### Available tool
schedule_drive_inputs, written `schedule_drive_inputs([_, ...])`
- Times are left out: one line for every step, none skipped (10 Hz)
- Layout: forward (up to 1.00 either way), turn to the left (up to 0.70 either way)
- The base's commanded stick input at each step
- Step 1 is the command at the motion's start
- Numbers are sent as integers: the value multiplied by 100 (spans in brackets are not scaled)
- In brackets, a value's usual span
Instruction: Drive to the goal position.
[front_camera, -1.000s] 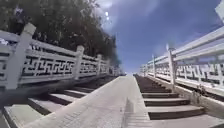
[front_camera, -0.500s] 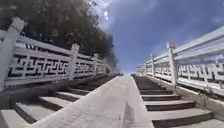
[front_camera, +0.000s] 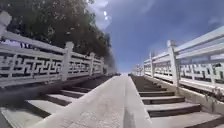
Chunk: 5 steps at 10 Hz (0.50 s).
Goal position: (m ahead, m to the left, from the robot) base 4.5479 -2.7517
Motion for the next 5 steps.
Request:
schedule_drive_inputs([45,0])
schedule_drive_inputs([45,0])
schedule_drive_inputs([45,0])
schedule_drive_inputs([45,0])
schedule_drive_inputs([45,0])
